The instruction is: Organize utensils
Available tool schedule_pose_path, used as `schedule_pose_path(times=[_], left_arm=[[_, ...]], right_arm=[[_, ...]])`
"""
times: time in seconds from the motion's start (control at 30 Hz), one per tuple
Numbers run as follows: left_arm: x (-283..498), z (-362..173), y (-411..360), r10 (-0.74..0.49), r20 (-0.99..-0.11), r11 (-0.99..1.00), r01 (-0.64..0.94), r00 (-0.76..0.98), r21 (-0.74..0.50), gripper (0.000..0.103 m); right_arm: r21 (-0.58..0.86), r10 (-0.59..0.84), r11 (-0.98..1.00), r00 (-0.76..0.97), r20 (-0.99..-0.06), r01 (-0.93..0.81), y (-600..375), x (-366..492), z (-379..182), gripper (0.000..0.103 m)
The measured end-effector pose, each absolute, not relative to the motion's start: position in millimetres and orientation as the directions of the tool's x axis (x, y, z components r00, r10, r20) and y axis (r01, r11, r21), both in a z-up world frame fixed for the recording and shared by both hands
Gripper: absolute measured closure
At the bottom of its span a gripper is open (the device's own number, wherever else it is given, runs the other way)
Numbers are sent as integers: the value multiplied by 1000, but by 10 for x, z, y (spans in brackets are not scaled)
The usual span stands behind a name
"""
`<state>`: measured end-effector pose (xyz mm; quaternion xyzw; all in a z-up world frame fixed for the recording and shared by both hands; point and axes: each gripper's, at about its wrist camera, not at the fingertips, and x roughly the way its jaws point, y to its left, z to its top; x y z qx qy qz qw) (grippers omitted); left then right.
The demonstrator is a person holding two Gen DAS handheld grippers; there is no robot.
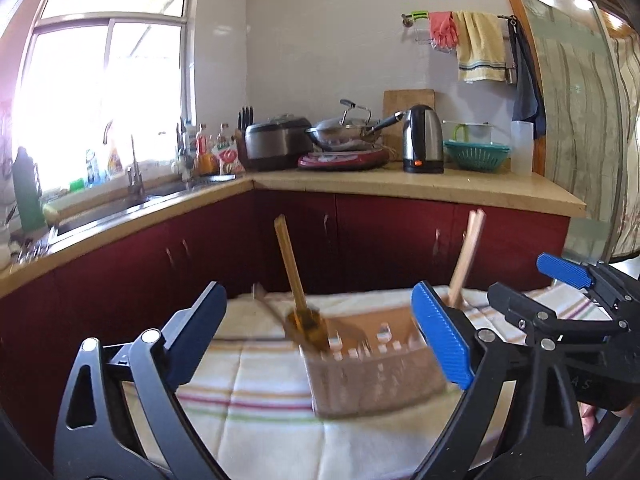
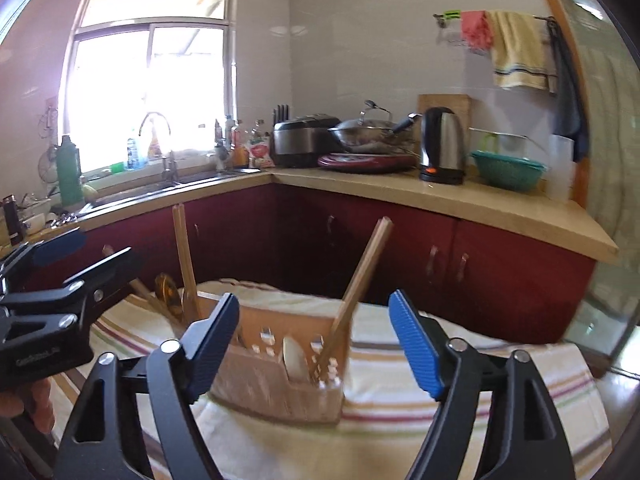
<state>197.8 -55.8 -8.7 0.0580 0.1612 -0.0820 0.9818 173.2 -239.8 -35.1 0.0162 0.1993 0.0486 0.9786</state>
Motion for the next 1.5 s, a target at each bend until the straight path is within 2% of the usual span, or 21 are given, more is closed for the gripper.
schedule_pose_path(times=[0.27, 0.47, 1.0, 1.5], left_arm=[[1325, -329, -456, -111, -406, 990, 134, 907, 30, 6], [953, -338, -354, -61, -424, 996, 81, 904, 30, 4], [268, -95, -176, -97, -384, 994, 106, 918, 1, 4], [90, -42, -188, -109, -374, 993, 114, 921, -9, 4]], right_arm=[[58, 69, 997, 896, -439, -49, -2401, 1183, -451, 20], [39, 58, 998, 901, -431, -46, -2342, 814, -391, 19], [20, 37, 999, 926, -377, -32, -2286, 110, -199, 18], [19, 34, 999, 933, -357, -29, -2313, -6, -200, 18]])
